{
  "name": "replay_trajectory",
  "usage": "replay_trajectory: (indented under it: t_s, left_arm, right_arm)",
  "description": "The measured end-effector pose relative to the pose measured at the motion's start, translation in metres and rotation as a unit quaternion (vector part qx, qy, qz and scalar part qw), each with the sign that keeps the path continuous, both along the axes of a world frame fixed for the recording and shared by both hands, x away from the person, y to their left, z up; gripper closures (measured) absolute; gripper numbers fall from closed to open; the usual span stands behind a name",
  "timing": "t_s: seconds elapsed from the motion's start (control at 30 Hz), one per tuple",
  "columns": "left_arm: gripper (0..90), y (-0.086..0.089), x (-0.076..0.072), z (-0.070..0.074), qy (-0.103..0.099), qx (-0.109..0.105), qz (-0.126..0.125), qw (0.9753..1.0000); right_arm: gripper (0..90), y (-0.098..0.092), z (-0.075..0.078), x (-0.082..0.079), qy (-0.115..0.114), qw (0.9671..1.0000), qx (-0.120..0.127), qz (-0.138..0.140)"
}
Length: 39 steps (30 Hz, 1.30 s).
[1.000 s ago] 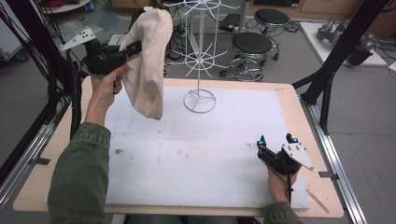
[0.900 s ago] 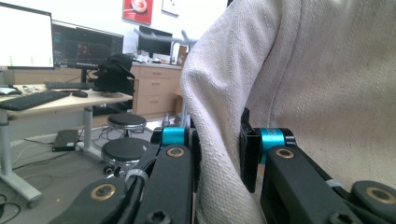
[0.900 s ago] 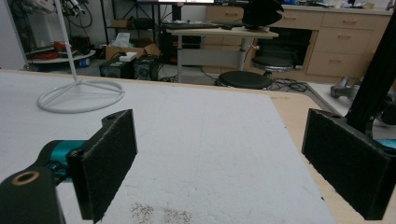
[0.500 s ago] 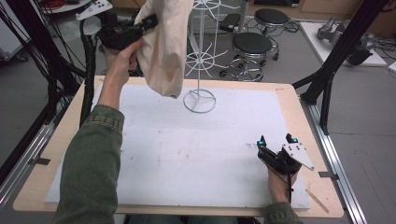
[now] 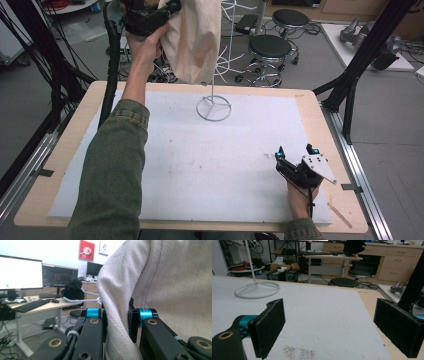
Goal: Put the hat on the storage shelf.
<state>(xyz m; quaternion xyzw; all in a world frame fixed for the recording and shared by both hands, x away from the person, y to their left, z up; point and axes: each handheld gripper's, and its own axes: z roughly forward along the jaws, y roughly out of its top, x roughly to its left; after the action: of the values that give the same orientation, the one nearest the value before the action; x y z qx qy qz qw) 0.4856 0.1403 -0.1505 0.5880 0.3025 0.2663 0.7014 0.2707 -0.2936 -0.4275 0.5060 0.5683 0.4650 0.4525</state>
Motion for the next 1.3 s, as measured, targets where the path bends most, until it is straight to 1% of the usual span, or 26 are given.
replay_trajectory:
  t_s: [0.07, 0.17, 0.27, 0.47, 0.53, 0.73, 0.97, 1.2, 1.3]
  left_arm:
    - [80.3, -0.003, 0.001, -0.003, 0.002, 0.007, 0.004, 1.0000]
    - [79.9, -0.009, 0.002, -0.009, 0.008, 0.026, 0.010, 0.9996]
    - [79.3, -0.013, 0.003, -0.014, 0.014, 0.040, 0.014, 0.9990]
    - [78.7, -0.018, 0.003, -0.021, 0.016, 0.046, 0.015, 0.9987]
    - [78.0, -0.019, 0.002, -0.022, 0.015, 0.051, 0.014, 0.9985]
    - [75.1, -0.019, -0.002, -0.027, 0.011, 0.051, 0.013, 0.9985]
    - [72.6, -0.013, -0.003, -0.038, 0.020, 0.044, 0.010, 0.9988]
    - [68.7, -0.009, -0.007, -0.045, 0.022, 0.041, -0.002, 0.9989]
    - [65.5, -0.008, -0.008, -0.047, 0.024, 0.038, -0.006, 0.9989]
  right_arm:
    - [9.3, 0.000, 0.000, 0.000, 0.000, 1.0000, 0.000, 0.001]
    - [9.3, 0.000, 0.000, 0.001, -0.001, 1.0000, 0.005, 0.000]
    - [9.3, 0.000, 0.000, 0.001, -0.001, 1.0000, 0.007, 0.001]
    - [9.3, -0.001, 0.000, 0.001, -0.003, 1.0000, 0.009, 0.001]
    - [9.3, 0.000, 0.001, 0.001, -0.004, 0.9999, 0.010, 0.000]
    - [9.3, 0.000, 0.001, 0.001, -0.004, 0.9999, 0.011, -0.001]
    - [9.3, 0.000, 0.001, 0.001, -0.007, 0.9999, 0.013, -0.001]
    - [9.3, 0.001, 0.001, 0.001, -0.007, 0.9999, 0.014, -0.003]
    - [9.3, 0.001, 0.001, 0.001, -0.008, 0.9999, 0.011, -0.001]
